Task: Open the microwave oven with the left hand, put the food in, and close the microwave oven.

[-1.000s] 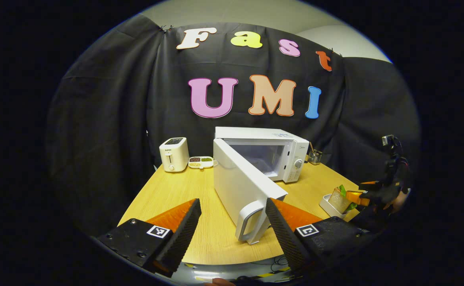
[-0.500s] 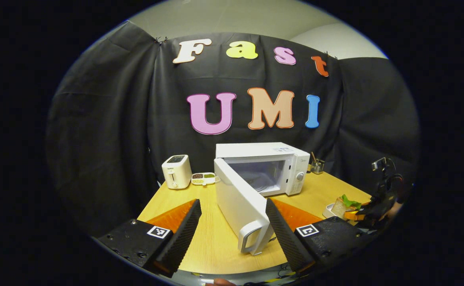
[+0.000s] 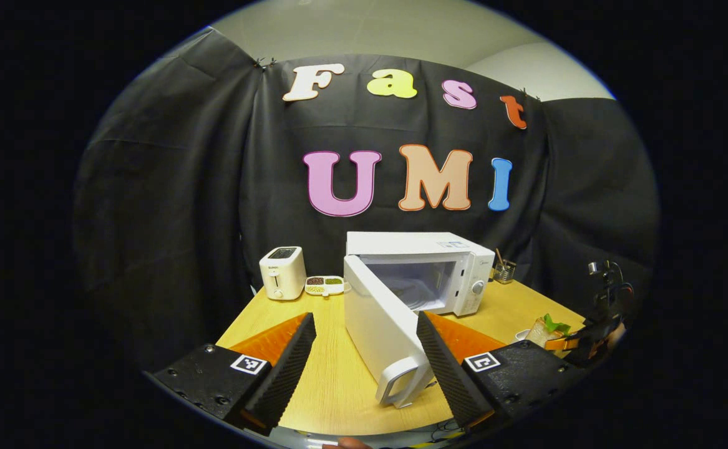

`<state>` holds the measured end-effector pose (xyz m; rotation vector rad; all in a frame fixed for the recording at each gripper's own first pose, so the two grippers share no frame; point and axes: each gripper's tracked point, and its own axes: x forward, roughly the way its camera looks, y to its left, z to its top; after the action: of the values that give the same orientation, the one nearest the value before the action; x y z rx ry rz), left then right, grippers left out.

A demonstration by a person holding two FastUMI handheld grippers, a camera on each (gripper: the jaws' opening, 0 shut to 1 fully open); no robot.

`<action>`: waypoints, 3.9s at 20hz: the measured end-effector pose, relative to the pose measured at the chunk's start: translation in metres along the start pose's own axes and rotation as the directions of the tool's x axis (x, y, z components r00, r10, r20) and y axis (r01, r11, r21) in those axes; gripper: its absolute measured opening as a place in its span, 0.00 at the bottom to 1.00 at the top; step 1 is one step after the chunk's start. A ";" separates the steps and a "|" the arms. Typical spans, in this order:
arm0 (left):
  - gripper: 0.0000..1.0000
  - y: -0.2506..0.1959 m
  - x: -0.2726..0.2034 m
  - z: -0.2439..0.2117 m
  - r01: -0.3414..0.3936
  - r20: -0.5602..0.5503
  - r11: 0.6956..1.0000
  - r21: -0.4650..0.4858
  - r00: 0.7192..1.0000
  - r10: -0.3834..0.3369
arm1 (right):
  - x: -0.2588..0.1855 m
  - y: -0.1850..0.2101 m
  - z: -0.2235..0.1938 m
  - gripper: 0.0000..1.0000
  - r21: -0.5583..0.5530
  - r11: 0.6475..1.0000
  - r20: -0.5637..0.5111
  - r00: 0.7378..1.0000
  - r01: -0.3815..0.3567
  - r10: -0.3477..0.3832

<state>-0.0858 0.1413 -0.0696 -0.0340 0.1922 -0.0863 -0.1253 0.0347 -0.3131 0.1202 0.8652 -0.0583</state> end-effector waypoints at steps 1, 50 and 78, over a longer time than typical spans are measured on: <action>0.99 0.000 0.000 0.001 0.001 0.006 1.000 0.000 1.000 -0.001 | -0.001 0.001 0.002 0.22 -0.005 1.000 0.003 1.000 0.006 -0.006; 0.96 0.091 -0.026 -0.042 -0.226 -0.124 0.968 -0.110 0.969 0.212 | 0.249 0.353 0.213 0.25 0.890 0.304 0.253 0.923 -0.339 0.291; 0.96 0.067 -0.007 -0.020 -0.163 -0.064 0.985 -0.062 0.985 0.159 | 0.167 0.304 0.181 0.96 0.668 0.636 0.173 0.912 -0.387 0.373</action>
<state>-0.0915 0.2084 -0.0909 -0.0831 0.2559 0.0805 0.1499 0.3127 -0.2989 1.0200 0.7431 0.0183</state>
